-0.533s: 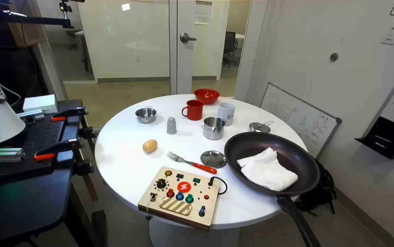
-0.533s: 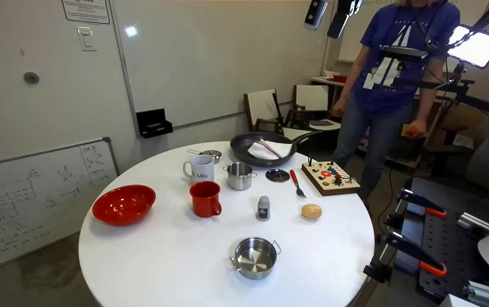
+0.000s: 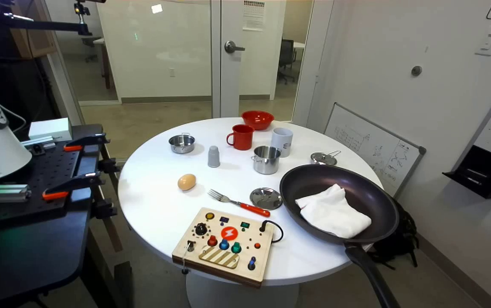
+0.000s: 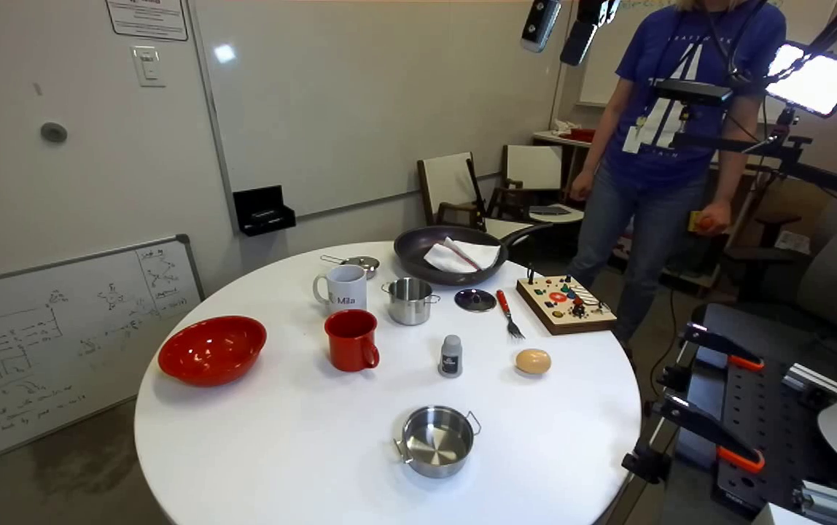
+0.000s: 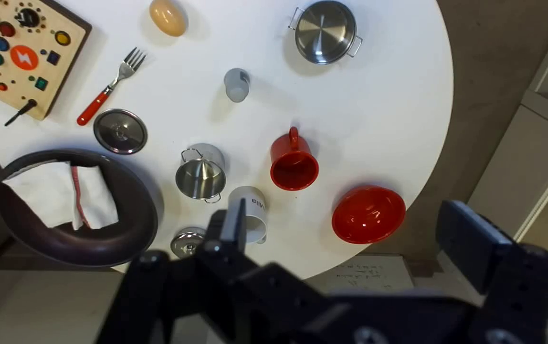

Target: Put the silver bottle in the furthest silver pot

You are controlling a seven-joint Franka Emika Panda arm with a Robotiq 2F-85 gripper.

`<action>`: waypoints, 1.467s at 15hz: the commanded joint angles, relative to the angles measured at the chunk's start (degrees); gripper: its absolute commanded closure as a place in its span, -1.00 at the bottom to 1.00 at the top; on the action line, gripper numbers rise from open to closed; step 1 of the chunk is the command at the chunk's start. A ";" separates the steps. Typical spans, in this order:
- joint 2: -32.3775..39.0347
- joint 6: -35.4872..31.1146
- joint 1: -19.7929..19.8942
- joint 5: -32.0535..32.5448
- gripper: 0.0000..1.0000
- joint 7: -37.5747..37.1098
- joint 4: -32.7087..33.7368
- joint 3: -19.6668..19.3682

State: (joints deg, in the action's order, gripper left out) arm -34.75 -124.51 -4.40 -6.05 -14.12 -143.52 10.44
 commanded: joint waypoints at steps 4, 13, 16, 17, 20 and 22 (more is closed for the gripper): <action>0.04 0.08 -0.29 0.22 -1.00 -0.15 0.07 -0.27; 7.55 -4.87 2.14 5.24 -1.00 -0.48 3.15 0.73; 14.37 -5.42 2.32 6.85 -1.00 0.86 6.33 -0.10; 16.58 -5.40 2.37 7.30 -1.00 1.03 7.48 -0.17; 24.85 -5.22 1.89 9.26 -1.00 5.32 11.67 -0.95; 30.72 -3.13 1.24 8.09 -1.00 8.31 15.32 -1.95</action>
State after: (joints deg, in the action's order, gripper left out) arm -13.37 -129.44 -2.24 1.51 -9.64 -134.85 9.97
